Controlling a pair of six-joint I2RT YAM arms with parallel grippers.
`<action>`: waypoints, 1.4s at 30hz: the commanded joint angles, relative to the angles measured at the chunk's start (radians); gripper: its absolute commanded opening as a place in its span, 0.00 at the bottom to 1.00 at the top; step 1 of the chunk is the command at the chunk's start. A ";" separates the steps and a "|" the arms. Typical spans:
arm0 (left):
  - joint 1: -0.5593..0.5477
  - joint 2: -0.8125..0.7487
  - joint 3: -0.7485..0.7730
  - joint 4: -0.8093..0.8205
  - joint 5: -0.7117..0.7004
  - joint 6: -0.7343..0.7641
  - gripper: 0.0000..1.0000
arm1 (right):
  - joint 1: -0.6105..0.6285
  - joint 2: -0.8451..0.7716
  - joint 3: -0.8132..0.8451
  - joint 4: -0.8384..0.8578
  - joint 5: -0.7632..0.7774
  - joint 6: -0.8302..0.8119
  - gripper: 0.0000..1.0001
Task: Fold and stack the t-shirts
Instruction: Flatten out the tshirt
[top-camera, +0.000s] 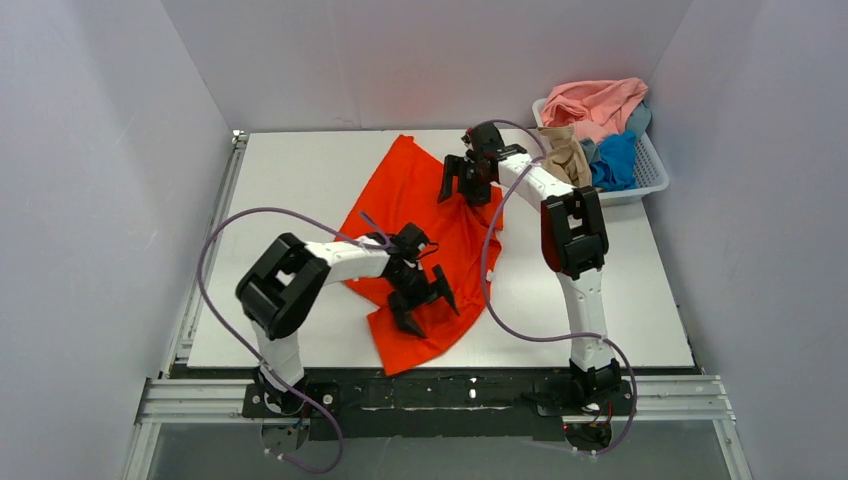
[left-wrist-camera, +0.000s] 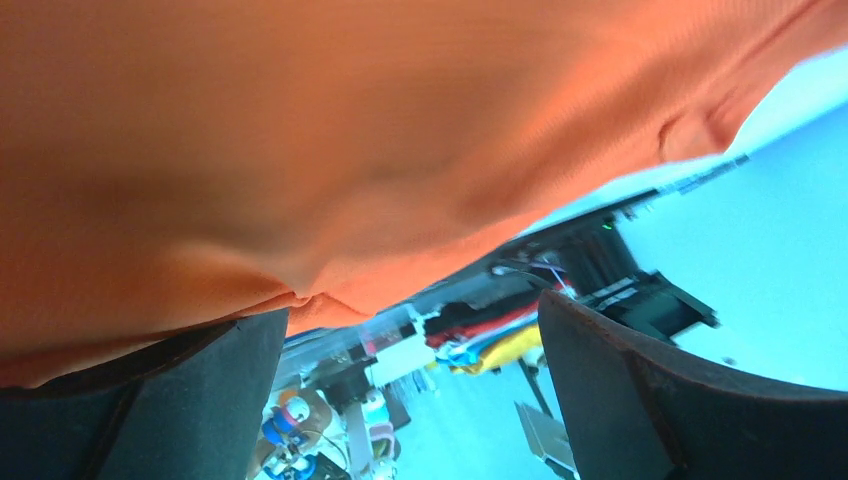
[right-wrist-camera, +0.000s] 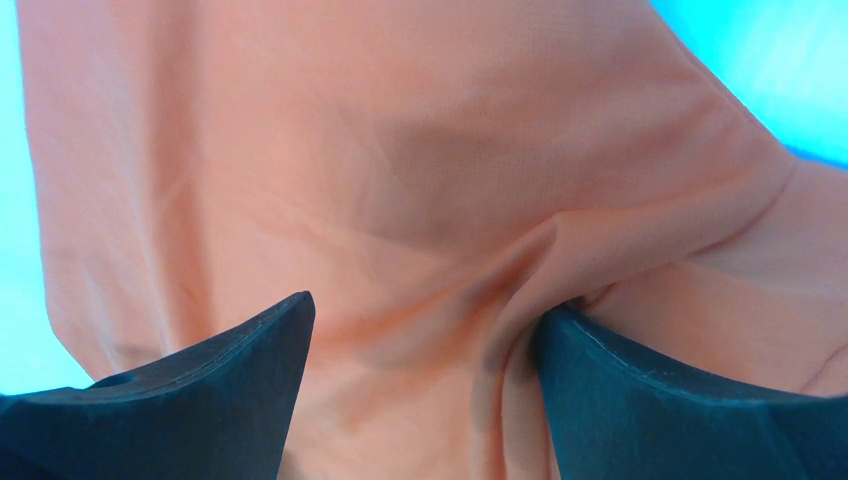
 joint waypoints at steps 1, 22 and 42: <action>-0.116 0.218 0.116 0.190 -0.085 -0.097 0.98 | 0.000 0.079 0.184 -0.056 -0.102 -0.156 0.87; 0.046 -0.710 -0.097 -0.501 -0.820 0.286 0.98 | -0.108 -0.553 -0.385 -0.126 0.059 -0.169 0.90; 0.557 -0.294 -0.155 -0.124 -0.327 0.318 0.85 | 0.698 -0.712 -0.785 -0.046 0.180 -0.124 0.86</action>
